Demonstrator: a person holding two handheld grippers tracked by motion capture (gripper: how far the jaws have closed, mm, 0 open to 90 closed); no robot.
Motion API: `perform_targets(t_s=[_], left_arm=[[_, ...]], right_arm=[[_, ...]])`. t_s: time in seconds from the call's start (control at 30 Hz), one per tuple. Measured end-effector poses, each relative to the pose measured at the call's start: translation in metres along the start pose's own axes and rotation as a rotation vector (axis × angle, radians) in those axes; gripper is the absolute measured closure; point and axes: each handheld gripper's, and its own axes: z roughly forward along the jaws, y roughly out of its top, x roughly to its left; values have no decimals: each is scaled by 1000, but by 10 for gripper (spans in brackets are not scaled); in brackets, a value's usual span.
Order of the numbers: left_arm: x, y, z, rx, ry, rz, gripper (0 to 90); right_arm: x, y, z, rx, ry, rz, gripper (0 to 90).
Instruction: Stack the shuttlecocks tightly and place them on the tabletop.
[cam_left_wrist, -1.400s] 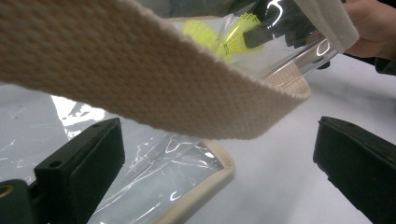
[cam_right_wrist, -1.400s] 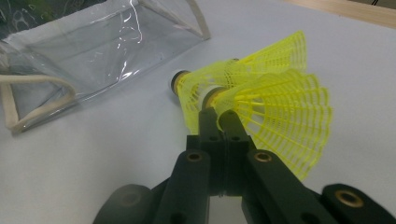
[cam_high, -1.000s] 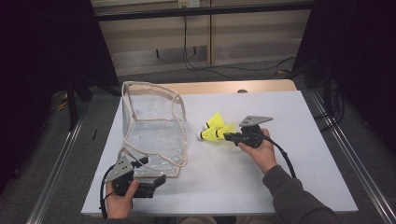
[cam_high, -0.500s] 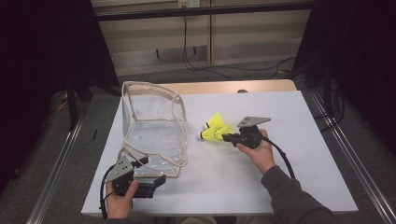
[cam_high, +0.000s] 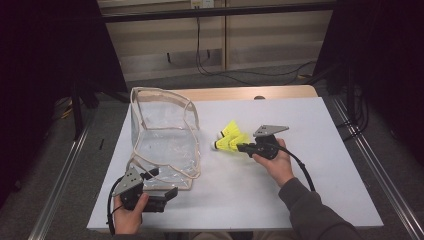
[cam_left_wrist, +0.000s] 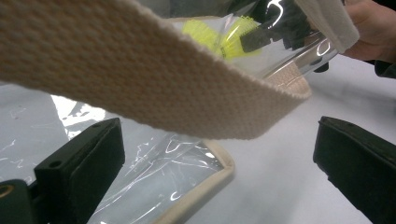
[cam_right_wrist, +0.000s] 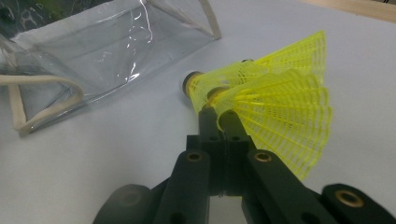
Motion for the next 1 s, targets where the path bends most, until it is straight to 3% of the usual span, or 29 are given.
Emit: perform_targets(t_s=[1.0], left_arm=[[0, 0, 0, -1, 1, 2, 20]], right_arm=[[9, 1, 7, 8, 10, -14, 896]])
